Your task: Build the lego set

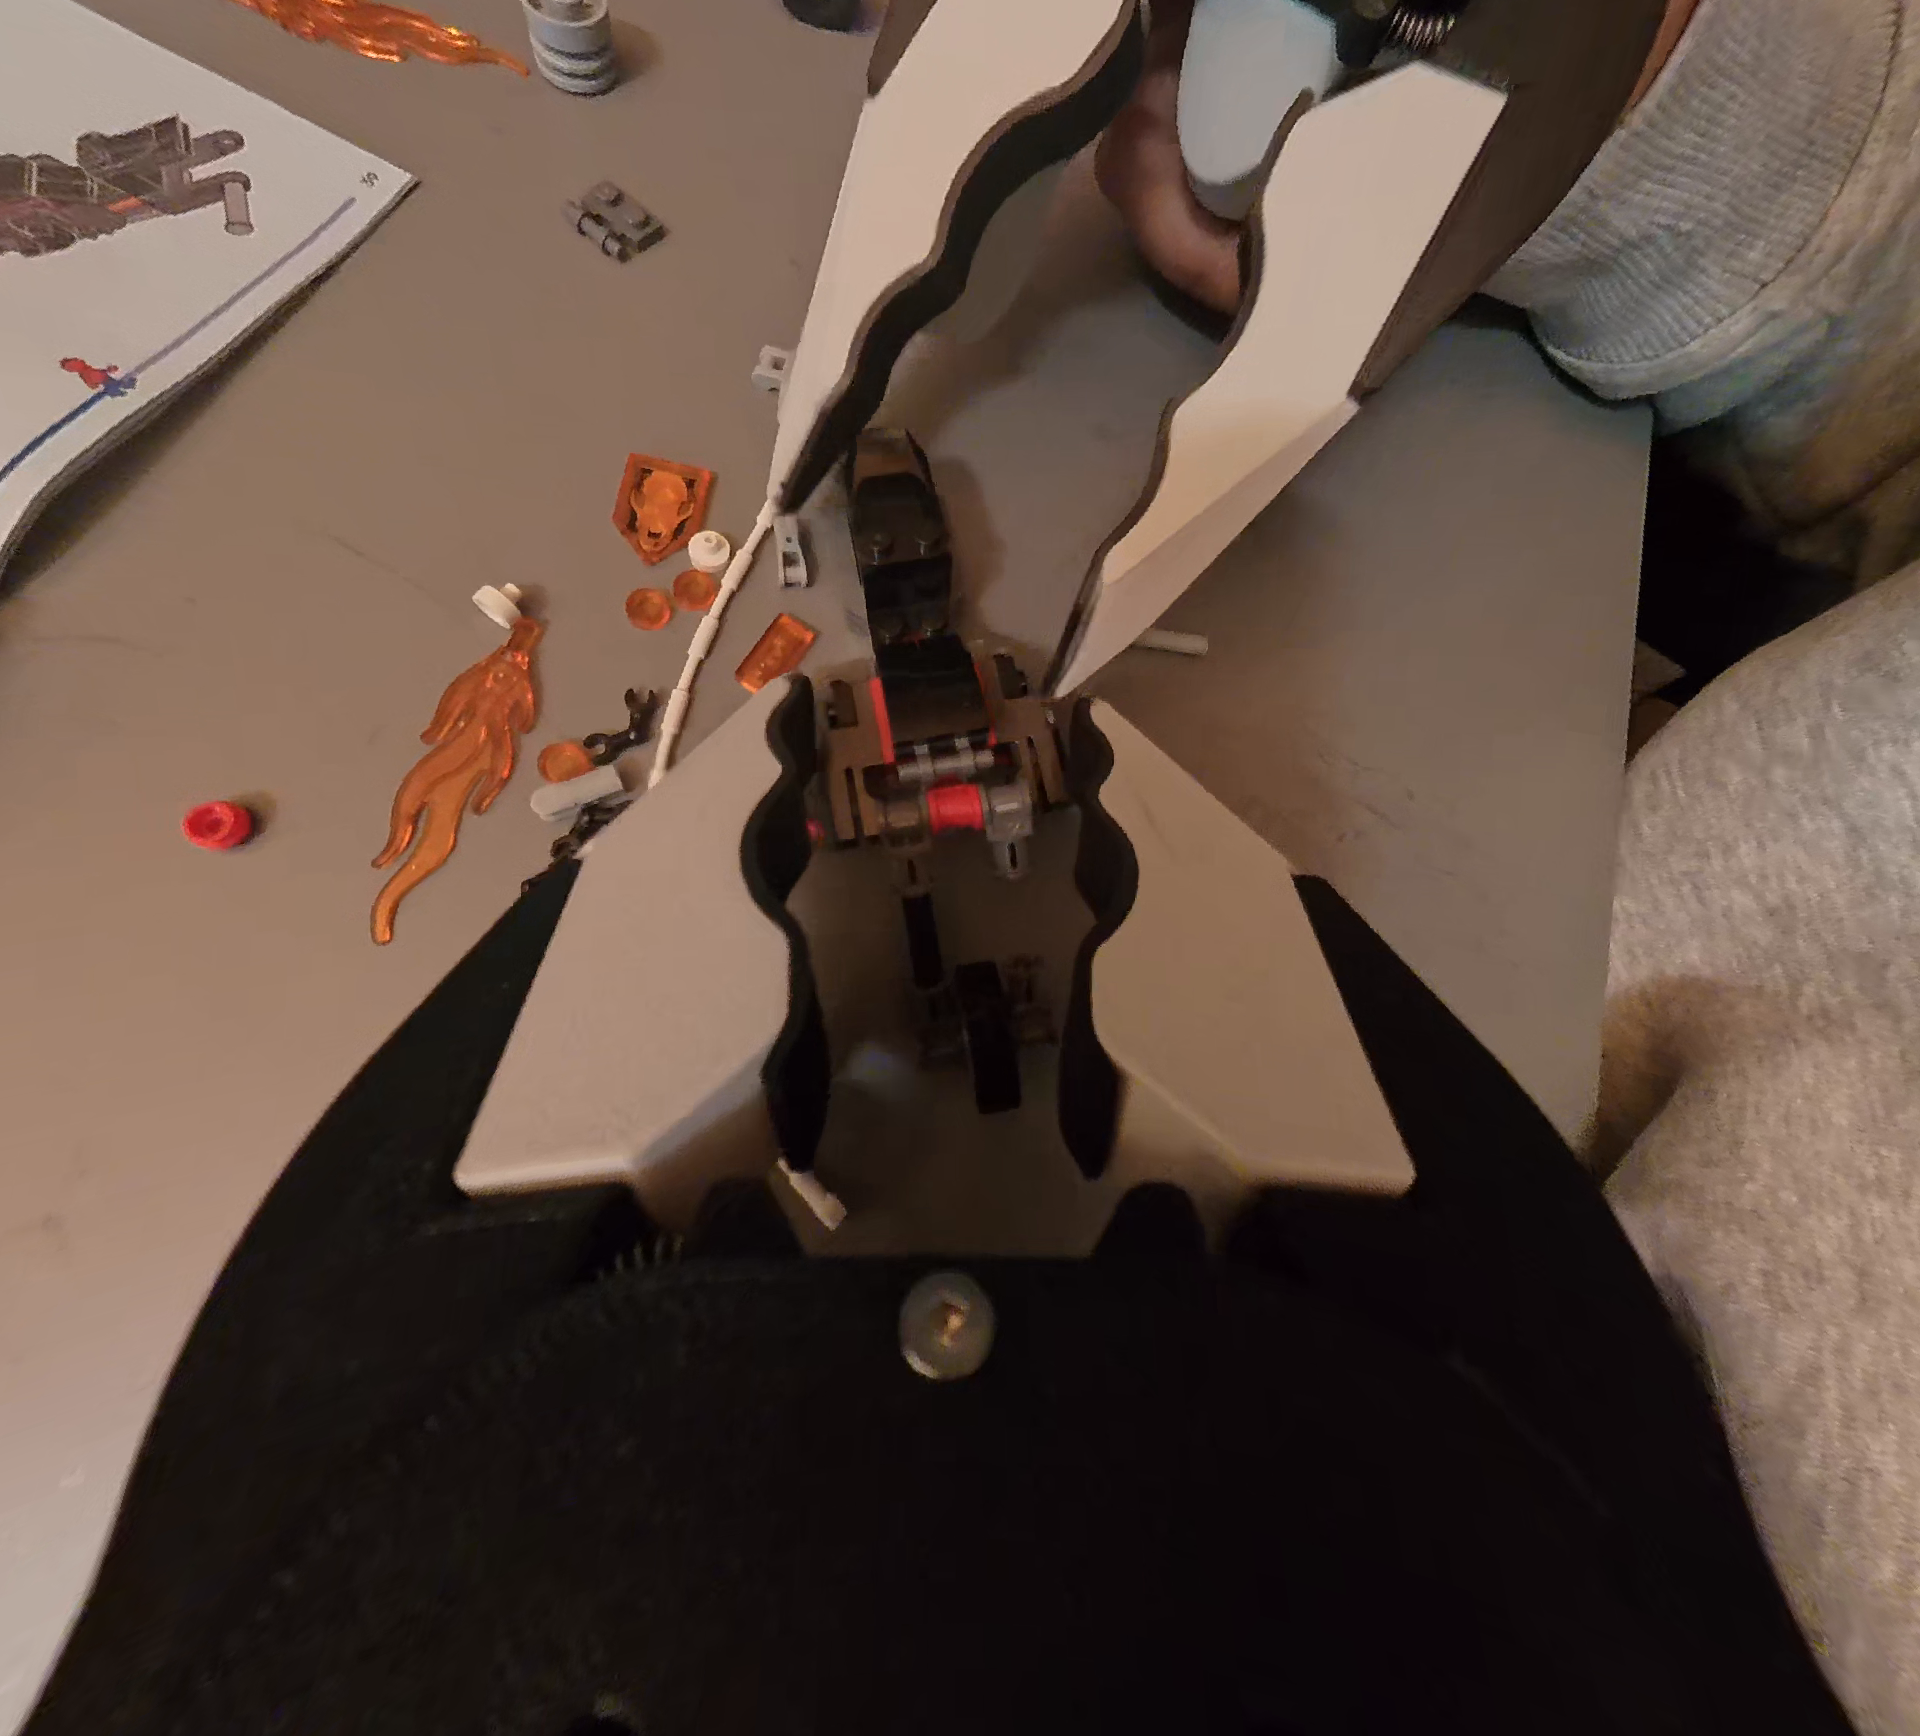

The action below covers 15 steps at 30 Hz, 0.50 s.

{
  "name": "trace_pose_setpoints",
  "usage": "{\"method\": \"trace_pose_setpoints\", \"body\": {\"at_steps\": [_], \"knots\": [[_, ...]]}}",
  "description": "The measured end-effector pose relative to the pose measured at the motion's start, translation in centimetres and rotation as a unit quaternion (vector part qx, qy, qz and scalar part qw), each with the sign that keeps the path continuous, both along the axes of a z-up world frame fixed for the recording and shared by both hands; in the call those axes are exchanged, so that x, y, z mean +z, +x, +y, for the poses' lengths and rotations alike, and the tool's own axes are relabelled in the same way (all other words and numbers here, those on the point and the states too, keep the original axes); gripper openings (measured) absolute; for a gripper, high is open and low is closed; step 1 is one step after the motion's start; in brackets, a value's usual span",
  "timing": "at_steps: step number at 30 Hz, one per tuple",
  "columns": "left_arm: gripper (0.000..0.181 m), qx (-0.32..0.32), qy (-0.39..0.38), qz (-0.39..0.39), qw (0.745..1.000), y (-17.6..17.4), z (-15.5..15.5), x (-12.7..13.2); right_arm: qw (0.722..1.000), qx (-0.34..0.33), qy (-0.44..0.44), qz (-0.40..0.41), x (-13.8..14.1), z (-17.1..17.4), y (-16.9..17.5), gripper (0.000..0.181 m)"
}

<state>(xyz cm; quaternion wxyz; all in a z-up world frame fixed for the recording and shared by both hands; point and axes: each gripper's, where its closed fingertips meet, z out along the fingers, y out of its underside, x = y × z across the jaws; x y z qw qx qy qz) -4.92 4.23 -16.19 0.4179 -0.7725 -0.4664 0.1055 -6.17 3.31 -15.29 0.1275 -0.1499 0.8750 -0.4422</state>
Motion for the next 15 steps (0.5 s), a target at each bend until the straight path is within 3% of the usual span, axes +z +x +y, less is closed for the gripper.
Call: {"method": "trace_pose_setpoints", "body": {"at_steps": [4,15], "knots": [[0.055,0.006,-0.005,-0.003,1.0,0.1,-0.5,0.1,1.0,-0.007,-0.012,-0.013,0.5,0.4,-0.4,0.062],[0.053,0.007,-0.014,-0.018,1.0,0.4,-0.3,-0.5,0.999,-0.037,-0.031,-0.003,1.0,0.7,-2.0,0.061]]}}
